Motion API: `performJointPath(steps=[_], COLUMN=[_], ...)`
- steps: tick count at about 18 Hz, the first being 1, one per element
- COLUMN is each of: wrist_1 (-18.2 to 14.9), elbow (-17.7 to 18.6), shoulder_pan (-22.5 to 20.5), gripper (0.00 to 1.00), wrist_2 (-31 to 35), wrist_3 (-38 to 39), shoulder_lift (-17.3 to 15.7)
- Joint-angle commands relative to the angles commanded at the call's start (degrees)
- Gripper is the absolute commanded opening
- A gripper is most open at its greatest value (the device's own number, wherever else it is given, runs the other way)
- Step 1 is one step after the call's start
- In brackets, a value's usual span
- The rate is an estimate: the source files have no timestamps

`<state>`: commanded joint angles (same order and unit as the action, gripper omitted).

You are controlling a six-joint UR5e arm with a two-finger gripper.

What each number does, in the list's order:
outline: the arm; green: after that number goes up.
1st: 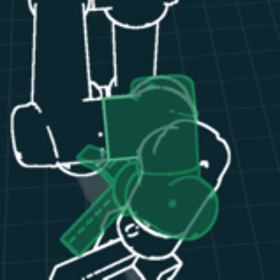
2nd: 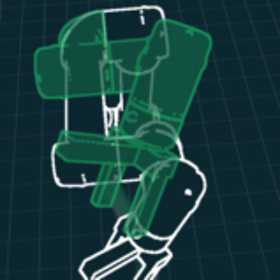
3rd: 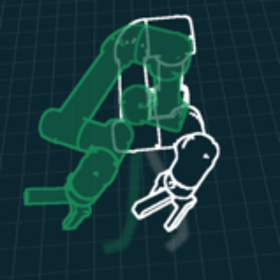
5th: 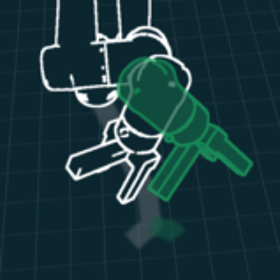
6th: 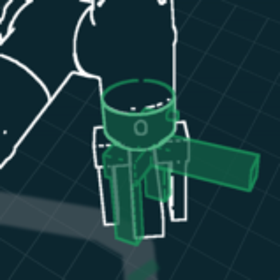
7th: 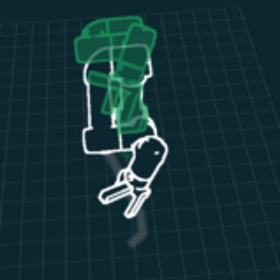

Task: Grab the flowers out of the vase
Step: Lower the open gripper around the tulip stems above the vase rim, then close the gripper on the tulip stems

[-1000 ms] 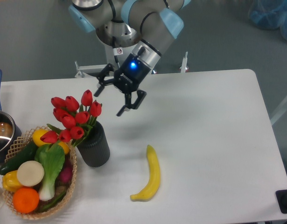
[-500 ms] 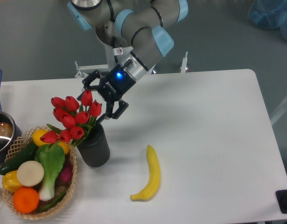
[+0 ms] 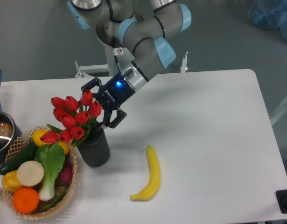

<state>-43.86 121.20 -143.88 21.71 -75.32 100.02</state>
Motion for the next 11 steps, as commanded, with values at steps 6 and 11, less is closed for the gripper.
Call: performJointPath(steps=[6,11], wrist_1=[0.00,-0.09], elbow=[-1.32,-2.11], shoulder_pan=[1.41,1.32], gripper=[0.50,0.00], wrist_2=[-0.18,0.87], wrist_3=[0.44,0.18], shoulder_lift=[0.44,0.27])
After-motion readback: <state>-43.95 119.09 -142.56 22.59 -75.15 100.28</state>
